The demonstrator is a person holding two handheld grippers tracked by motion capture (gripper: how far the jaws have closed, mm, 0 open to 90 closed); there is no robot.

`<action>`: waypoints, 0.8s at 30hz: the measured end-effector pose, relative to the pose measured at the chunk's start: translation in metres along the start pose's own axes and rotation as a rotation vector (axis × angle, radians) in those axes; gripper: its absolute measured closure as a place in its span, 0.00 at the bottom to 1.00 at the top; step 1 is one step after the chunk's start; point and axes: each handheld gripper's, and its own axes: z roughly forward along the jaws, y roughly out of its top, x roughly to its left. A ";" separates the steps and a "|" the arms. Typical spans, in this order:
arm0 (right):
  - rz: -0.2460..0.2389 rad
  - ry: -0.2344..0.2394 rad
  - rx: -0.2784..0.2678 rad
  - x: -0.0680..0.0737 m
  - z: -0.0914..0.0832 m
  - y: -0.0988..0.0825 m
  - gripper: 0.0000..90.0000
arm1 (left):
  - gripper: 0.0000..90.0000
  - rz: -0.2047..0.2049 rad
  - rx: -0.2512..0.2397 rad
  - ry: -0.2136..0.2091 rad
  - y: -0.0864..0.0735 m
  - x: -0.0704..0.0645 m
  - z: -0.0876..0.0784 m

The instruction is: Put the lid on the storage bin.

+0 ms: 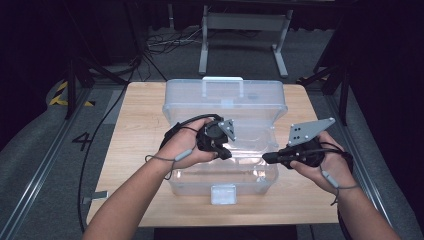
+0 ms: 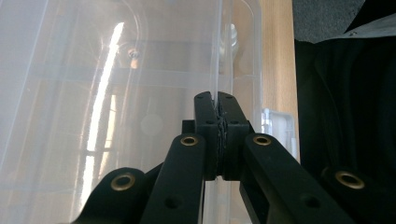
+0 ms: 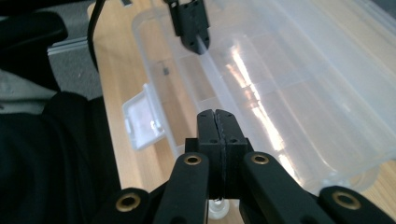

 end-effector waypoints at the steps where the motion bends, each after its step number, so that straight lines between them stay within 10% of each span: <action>1: 0.011 -0.007 -0.015 -0.001 -0.001 -0.001 1.00 | 0.99 -0.002 -0.001 -0.001 0.000 0.000 0.000; 24: 0.221 -0.149 -0.301 -0.029 -0.022 -0.025 1.00 | 0.99 0.000 -0.005 -0.007 -0.002 -0.002 0.002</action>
